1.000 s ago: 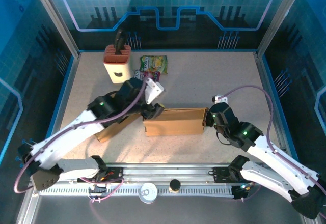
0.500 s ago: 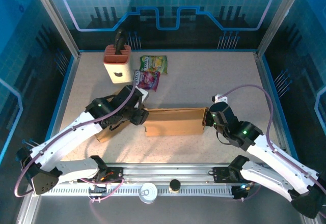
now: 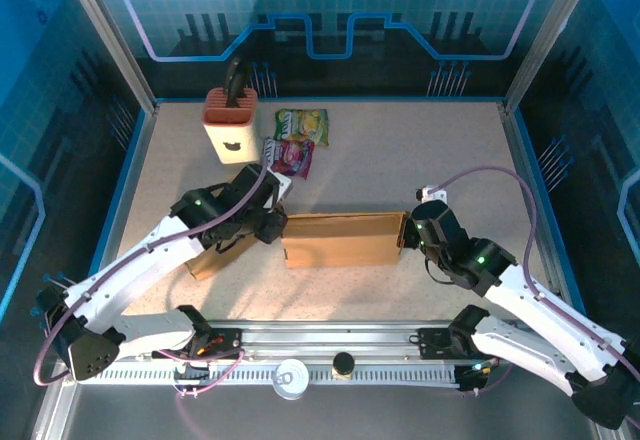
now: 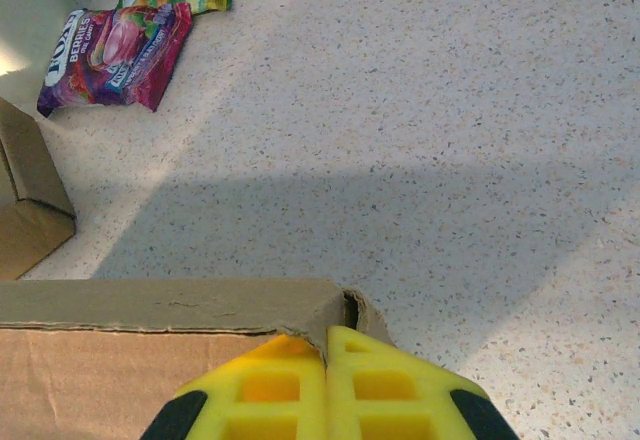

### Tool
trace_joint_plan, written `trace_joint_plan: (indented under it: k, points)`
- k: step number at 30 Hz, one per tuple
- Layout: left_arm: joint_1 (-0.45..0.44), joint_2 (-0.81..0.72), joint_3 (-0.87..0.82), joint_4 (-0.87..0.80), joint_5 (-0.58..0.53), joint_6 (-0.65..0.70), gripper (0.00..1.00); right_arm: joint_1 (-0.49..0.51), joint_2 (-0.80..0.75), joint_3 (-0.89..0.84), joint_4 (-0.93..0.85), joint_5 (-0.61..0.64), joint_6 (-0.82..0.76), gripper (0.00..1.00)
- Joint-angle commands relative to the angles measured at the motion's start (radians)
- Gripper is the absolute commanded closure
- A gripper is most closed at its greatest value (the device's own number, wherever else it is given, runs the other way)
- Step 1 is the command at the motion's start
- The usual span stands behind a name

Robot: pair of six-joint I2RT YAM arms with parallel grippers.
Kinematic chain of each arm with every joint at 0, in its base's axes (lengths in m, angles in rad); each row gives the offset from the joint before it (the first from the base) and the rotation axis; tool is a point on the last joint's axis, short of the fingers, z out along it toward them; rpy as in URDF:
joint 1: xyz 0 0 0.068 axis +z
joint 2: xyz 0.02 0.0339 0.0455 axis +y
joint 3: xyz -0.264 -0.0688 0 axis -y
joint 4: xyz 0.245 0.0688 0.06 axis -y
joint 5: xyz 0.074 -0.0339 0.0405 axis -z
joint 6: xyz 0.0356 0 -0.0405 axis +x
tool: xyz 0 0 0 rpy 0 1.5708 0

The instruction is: Fold the paper box

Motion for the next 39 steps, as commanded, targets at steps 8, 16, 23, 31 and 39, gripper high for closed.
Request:
trace_joint_plan:
  k: [8, 16, 23, 31, 39]
  points:
    - [0.01, 0.026, -0.027, 0.032, 0.014, 0.013, 0.78, 0.018, 0.001, -0.001, -0.097, -0.017, 0.016, 1.0]
    - [0.01, 0.031, -0.014, 0.03, 0.038, -0.011, 0.87, 0.018, 0.004, -0.002, -0.098, -0.017, 0.018, 1.0]
    - [0.01, 0.082, 0.027, -0.009, 0.087, -0.124, 0.93, 0.021, 0.013, 0.001, -0.092, -0.018, 0.021, 1.0]
    - [0.012, 0.148, 0.089, -0.052, 0.132, -0.272, 0.9, 0.031, 0.023, 0.007, -0.092, -0.009, 0.02, 1.0]
    - [0.034, 0.179, 0.137, -0.092, 0.206, -0.295, 0.88, 0.032, 0.023, 0.004, -0.093, -0.001, 0.017, 1.0]
